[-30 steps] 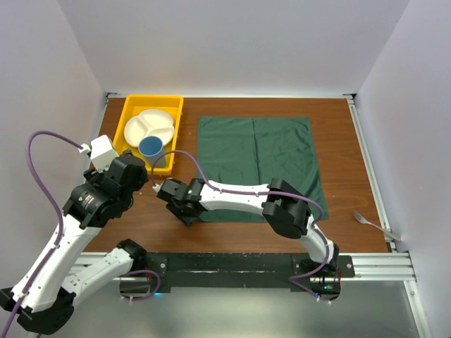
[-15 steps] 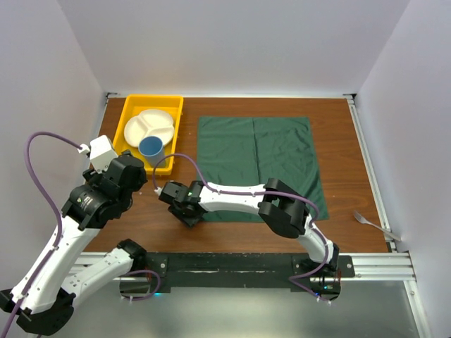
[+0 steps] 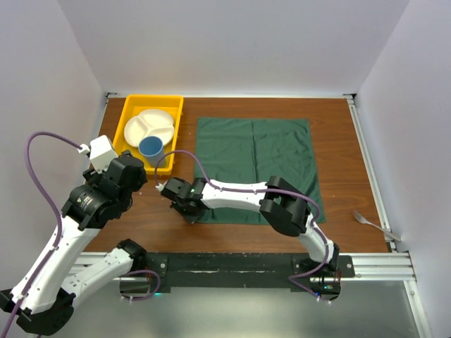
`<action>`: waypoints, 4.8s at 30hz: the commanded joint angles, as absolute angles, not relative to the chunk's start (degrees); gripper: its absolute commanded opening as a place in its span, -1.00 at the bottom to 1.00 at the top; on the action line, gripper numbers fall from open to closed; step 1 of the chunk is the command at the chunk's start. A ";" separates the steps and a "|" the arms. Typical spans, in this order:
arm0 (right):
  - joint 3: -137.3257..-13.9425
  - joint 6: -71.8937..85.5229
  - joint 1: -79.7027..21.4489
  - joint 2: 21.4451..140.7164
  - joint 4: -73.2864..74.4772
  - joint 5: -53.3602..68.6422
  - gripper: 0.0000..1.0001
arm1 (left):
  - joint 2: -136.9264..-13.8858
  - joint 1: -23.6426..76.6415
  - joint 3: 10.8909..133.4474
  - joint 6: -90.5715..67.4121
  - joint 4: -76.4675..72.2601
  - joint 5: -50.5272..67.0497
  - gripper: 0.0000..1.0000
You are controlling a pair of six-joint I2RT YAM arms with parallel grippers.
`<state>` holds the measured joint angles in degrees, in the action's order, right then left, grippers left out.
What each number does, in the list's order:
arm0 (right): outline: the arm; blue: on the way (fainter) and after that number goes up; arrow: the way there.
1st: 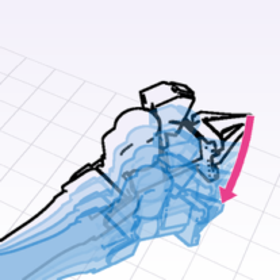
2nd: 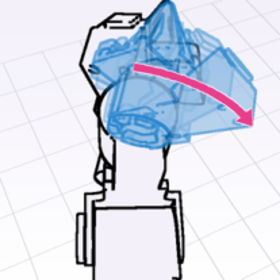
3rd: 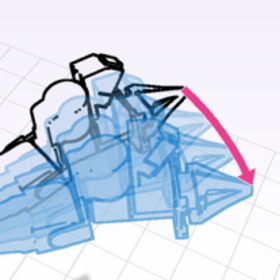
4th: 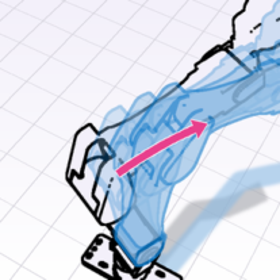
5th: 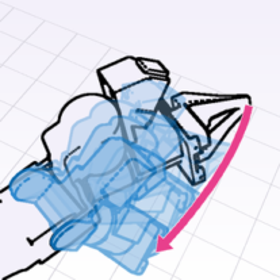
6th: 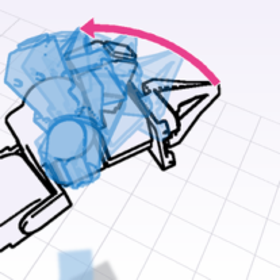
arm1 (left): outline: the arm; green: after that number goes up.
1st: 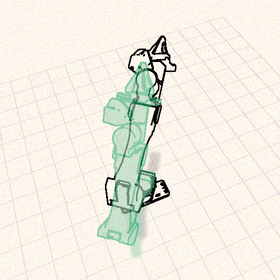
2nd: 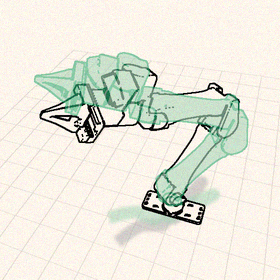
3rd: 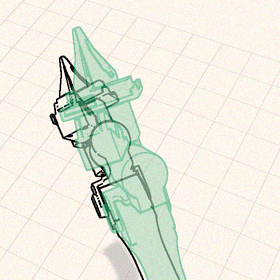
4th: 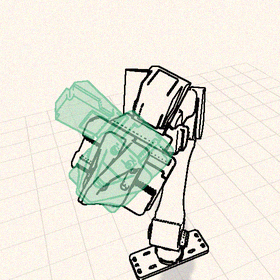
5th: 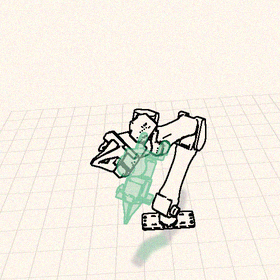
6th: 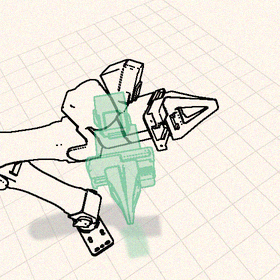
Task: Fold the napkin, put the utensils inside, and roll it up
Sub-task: Fold the napkin
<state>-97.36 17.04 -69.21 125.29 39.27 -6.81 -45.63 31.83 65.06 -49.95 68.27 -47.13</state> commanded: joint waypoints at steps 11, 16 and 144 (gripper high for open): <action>-87.27 19.08 -37.57 111.80 33.49 9.66 -1.00 | -46.32 31.47 65.39 -46.76 62.93 -43.42 0.59; -91.40 16.35 -26.03 113.72 36.82 6.52 -1.00 | -47.19 31.55 64.95 -46.14 62.14 -41.93 0.59; -52.12 31.90 2.54 91.13 44.39 -5.80 -0.23 | -139.57 20.74 105.47 -35.24 -6.24 -9.40 -1.00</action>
<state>-54.63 30.04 -0.19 90.87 47.05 -4.60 -137.25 21.74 102.17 -31.83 -3.40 -10.22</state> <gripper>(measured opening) 0.386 0.013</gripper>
